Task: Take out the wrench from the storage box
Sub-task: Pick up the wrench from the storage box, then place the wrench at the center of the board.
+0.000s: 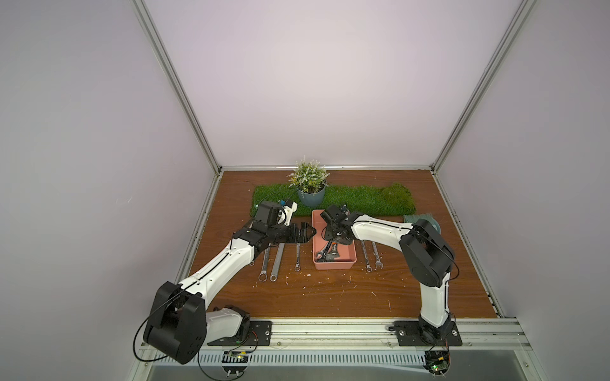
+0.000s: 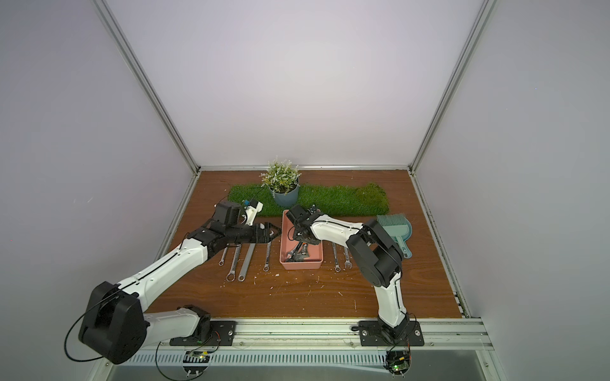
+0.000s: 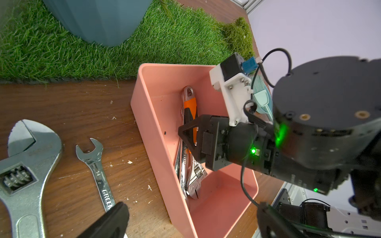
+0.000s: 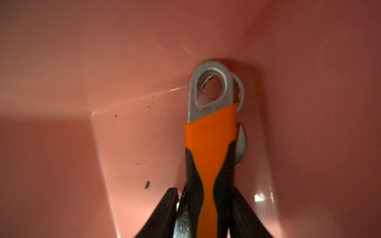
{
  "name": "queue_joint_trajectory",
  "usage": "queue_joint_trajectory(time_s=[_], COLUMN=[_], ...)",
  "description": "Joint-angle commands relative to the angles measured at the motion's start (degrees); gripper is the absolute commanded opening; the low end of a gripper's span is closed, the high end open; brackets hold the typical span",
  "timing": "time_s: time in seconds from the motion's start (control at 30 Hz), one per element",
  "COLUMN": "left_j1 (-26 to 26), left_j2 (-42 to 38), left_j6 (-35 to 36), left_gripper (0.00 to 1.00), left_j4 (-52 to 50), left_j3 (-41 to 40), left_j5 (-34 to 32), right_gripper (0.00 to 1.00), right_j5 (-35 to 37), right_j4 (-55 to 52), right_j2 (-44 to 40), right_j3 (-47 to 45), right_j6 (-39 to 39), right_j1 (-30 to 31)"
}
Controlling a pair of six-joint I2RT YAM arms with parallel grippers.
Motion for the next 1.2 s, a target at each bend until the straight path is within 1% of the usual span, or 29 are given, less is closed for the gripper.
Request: queue_joint_trajectory(time_s=[0.0,0.07,0.13,0.2,0.27,0.53,0.73,1.03,1.17], left_j1=[0.51,0.51,0.51,0.51,0.53,0.51,0.53,0.51,0.51], left_j2=[0.33,0.43,0.33,0.24,0.42,0.78,0.84,0.34,0.34], left_j6=[1.21,1.37,1.5,1.67,1.82,1.73,1.7,1.55,1.55], left_gripper=[1.0,1.0,1.0,1.0,1.0,1.0,1.0,1.0,1.0], left_j4=[0.17,-0.04,-0.22,-0.35,-0.49,-0.13,-0.29,-0.49,-0.83], left_j3=[0.31,0.33,0.26,0.15,0.21,-0.01,0.18,0.21,0.35], left_j5=[0.38,0.36,0.38,0.14,0.09,0.4,0.4,0.28,0.23], right_gripper=[0.44,0.42,0.38,0.3,0.24,0.15,0.13,0.15,0.14], right_j5=[-3.83,-3.54,-2.17,-0.11,1.34,5.86,7.36,8.38,8.66], right_j4=[-1.38,1.05,0.86,-1.82,-2.53,-6.55,-8.43,-9.49,-10.13], right_j2=[3.3,2.44,1.78,1.67,0.68,-2.67,-4.87,-6.99,-9.2], right_j3=[-1.29,-2.46,-2.24,-0.57,0.02,3.27,5.34,6.67,7.43], right_j6=[2.19,2.13,1.97,1.31,0.84,-1.07,-1.9,-3.22,-3.81], right_j1=[-0.07,0.44,0.52,0.39,0.48,1.04,1.7,2.15,2.26])
